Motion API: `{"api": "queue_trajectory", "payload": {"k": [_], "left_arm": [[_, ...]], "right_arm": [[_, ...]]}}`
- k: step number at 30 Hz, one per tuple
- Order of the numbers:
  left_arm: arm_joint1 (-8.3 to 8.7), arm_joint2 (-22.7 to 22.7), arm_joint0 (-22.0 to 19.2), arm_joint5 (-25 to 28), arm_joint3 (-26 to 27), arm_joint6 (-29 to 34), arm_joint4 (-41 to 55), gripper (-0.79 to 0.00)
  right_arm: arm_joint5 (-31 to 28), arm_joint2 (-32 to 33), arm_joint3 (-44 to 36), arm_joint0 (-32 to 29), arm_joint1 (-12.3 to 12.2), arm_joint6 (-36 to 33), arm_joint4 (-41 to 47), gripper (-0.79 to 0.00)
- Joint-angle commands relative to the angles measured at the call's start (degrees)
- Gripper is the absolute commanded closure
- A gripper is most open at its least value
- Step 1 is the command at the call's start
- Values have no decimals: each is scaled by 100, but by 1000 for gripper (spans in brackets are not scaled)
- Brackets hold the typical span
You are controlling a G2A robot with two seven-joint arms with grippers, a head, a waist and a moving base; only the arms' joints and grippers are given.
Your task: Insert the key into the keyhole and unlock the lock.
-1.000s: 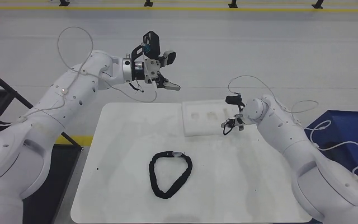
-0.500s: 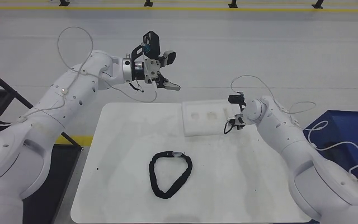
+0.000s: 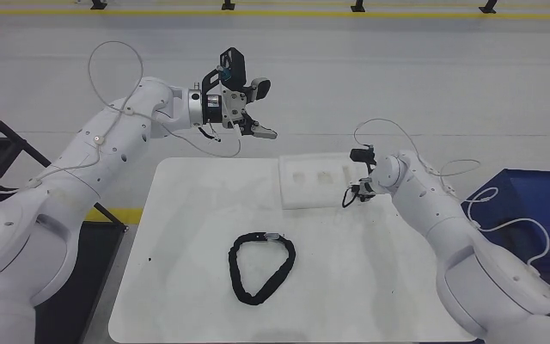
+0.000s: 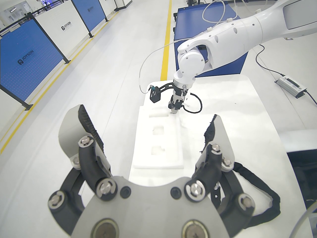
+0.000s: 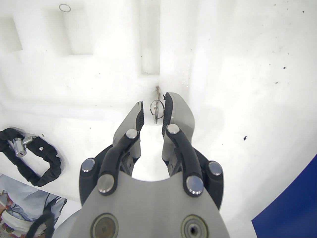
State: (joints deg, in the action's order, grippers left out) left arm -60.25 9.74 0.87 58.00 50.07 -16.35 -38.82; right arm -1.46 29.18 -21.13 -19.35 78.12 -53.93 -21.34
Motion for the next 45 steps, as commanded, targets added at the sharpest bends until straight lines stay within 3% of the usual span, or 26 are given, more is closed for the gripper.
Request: {"api": "queue_trajectory", "payload": {"k": [1,6,10,28,37,45], "left_arm": [[0,0,0,0,0,1,1,-785],[0,0,0,0,0,1,1,-785],[0,0,0,0,0,1,1,-785],[0,0,0,0,0,1,1,-785],[0,0,0,0,0,1,1,-785],[0,0,0,0,0,1,1,-785]], "right_arm": [[9,10,47,5,25,3,-3,-139],[32,48,201,21,102,0,14,-145],[40,91,332,42,156,18,41,0],[-12,263,451,367,193,-343,-100,0],[-508,610,94,439,-8,-732,218,0],[-1257,1167,-781,276,-436,-1303,640,0]]}}
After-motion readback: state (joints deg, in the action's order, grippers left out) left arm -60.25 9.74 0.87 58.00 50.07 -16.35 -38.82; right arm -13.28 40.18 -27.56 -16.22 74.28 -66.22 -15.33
